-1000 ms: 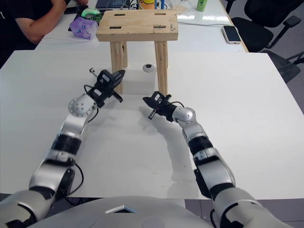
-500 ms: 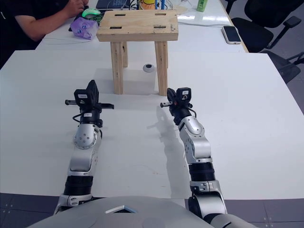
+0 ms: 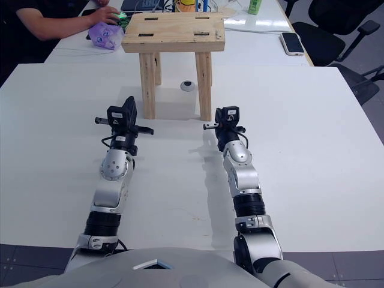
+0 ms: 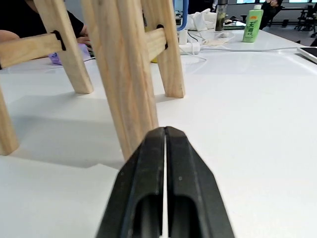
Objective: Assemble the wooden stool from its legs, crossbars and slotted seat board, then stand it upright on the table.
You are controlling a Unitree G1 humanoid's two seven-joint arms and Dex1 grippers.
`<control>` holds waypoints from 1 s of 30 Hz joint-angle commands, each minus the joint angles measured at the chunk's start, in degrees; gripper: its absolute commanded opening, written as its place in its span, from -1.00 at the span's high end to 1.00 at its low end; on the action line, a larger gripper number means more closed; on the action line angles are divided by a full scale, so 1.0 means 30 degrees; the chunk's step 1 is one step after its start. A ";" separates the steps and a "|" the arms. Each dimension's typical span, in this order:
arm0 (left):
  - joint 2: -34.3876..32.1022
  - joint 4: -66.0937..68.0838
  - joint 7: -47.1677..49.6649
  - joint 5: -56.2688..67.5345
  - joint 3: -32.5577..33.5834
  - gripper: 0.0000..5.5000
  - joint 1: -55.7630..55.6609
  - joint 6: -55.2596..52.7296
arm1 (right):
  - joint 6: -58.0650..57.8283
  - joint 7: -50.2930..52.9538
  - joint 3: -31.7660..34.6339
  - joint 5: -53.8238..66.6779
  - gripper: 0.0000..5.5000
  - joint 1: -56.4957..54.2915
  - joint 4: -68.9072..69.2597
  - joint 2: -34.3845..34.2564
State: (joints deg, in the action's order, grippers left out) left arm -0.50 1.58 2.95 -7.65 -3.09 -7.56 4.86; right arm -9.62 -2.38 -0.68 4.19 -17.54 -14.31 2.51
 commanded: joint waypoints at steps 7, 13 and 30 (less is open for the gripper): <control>-0.0171 0.1703 -0.0069 0.0405 0.0406 1.00 -0.1295 0.0514 | 0.0809 -0.0262 -0.0530 -0.1250 0.99 -0.1393 -0.1161 0.0158; -0.0245 0.1864 -0.0292 0.0426 0.0368 1.00 -0.1368 0.0630 | 0.1021 -0.0255 -0.0659 -0.1376 0.99 -0.1720 -0.1534 0.0008; -0.0346 0.2719 -0.0845 0.0826 0.0491 1.00 -0.2227 0.0621 | 0.1511 -0.0090 -0.0504 -0.1350 0.99 -0.1938 -0.2068 -0.0194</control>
State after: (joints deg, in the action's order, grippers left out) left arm -0.99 8.77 0.40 -5.19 -1.91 -13.15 6.75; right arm -5.42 -2.85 -2.54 0.42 -22.48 -20.18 2.22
